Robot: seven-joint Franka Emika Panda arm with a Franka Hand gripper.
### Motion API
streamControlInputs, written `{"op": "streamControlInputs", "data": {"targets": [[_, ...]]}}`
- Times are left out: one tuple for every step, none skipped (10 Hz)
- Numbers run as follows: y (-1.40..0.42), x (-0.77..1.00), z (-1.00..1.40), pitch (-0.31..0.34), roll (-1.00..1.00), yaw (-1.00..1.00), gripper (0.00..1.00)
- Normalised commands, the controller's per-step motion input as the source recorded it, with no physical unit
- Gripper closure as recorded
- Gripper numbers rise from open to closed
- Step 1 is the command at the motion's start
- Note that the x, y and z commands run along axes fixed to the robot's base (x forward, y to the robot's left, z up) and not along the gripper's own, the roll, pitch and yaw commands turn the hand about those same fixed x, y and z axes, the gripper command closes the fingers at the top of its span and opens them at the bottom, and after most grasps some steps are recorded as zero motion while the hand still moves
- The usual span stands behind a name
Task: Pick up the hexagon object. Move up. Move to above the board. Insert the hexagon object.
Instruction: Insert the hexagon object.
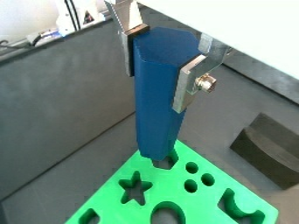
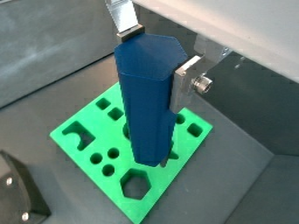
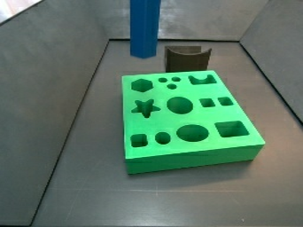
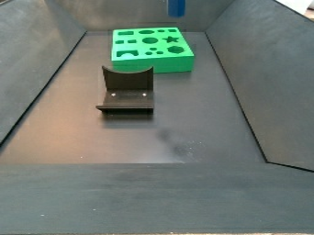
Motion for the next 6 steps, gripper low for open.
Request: {"op": "streamControlInputs", "data": {"targets": [[0.27, 0.00, -0.56, -0.061, -0.06, 0.24, 1.00], [0.26, 0.08, -0.56, -0.050, -0.07, 0.21, 1.00], [0.28, 0.11, -0.51, -0.056, -0.06, 0.16, 1.00], [0.25, 0.08, -0.53, -0.019, -0.04, 0.10, 1.00], [0.21, 0.00, -0.55, -0.017, -0.01, 0.10, 1.00], [0.10, 0.00, -0.58, 0.000, 0.00, 0.04, 1.00]]}}
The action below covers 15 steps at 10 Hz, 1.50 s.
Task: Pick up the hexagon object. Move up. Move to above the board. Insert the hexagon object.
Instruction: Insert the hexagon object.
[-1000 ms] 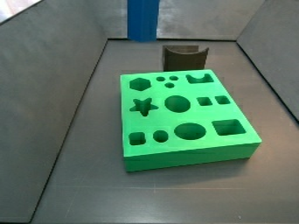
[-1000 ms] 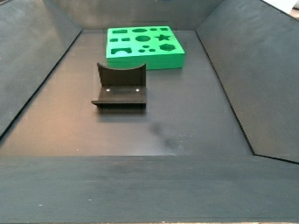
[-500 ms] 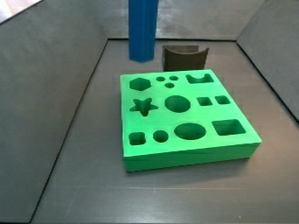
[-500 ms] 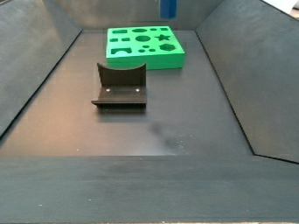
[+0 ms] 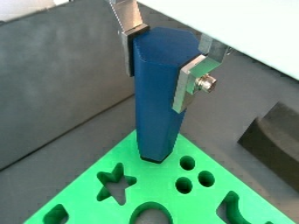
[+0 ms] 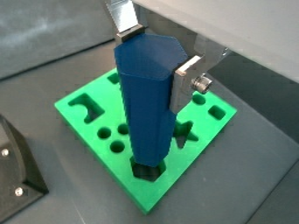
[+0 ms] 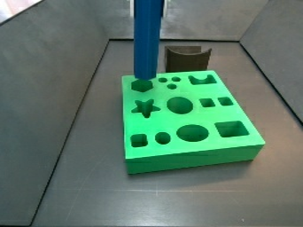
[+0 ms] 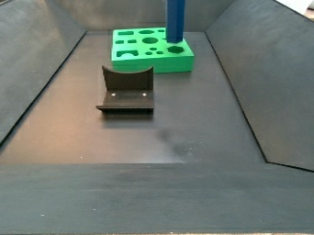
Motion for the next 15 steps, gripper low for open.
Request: {"op": "streamControlInputs", "data": {"targets": [[0.00, -0.01, -0.61, 0.004, 0.03, 0.01, 1.00], [0.00, -0.14, -0.67, 0.046, 0.06, 0.00, 1.00], [0.01, -0.32, -0.63, 0.060, 0.06, 0.00, 1.00], [0.17, -0.36, -0.50, 0.000, 0.00, 0.05, 1.00], [0.20, -0.15, -0.55, 0.000, 0.00, 0.05, 1.00], [0.35, 0.13, -0.48, 0.000, -0.07, 0.03, 1.00], [0.42, 0.21, -0.41, -0.097, -0.12, 0.09, 1.00], [0.36, 0.22, -0.51, -0.124, -0.09, 0.11, 1.00], [0.07, 0.00, -0.70, -0.154, 0.06, 0.00, 1.00], [-0.04, -0.34, -0.73, -0.113, 0.26, -0.10, 1.00], [-0.13, -0.57, -0.62, -0.126, 0.30, -0.07, 1.00], [-0.10, -0.58, -0.57, -0.140, 0.33, -0.04, 1.00], [-0.14, -0.44, -0.54, -0.156, 0.35, -0.08, 1.00], [-0.10, 0.00, -0.57, -0.146, 0.33, 0.00, 1.00], [0.05, -0.04, -0.03, -0.079, -0.02, -0.01, 1.00]]}}
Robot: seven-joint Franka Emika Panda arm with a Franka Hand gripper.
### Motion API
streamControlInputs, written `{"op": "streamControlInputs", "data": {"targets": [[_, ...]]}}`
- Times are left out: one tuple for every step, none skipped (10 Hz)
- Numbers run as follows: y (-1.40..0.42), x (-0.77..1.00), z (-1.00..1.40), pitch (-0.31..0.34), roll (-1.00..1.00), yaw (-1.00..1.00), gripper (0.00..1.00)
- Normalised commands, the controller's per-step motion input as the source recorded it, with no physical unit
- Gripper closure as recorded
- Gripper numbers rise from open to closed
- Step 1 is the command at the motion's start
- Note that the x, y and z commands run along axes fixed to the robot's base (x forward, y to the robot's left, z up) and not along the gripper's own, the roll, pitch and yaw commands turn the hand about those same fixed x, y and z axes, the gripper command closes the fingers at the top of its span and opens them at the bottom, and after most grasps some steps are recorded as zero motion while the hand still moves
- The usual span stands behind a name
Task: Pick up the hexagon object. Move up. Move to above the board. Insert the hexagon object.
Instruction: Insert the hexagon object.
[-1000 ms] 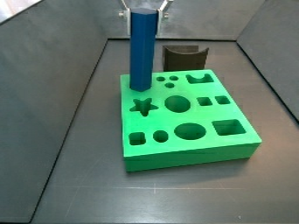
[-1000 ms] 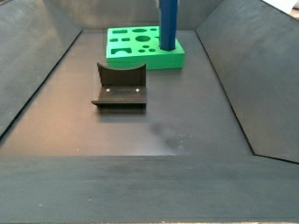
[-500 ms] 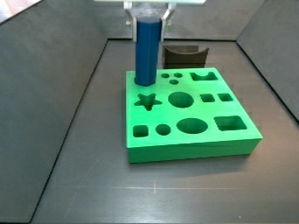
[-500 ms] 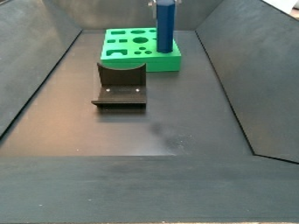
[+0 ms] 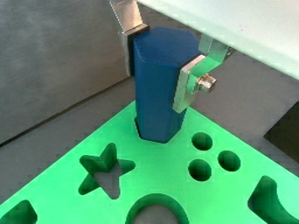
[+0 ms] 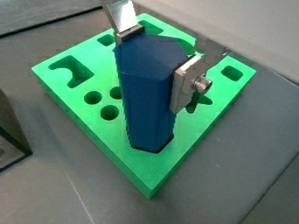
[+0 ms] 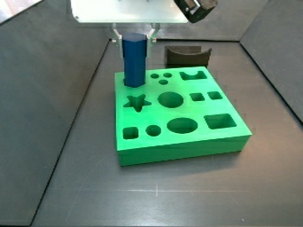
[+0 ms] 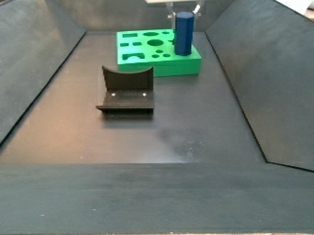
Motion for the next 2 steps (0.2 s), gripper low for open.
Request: {"op": "streamControlInputs", "data": {"targets": [[0.00, 0.00, 0.00, -0.004, 0.00, 0.00, 1.00], [0.00, 0.00, 0.00, 0.000, 0.00, 0.00, 1.00]]}}
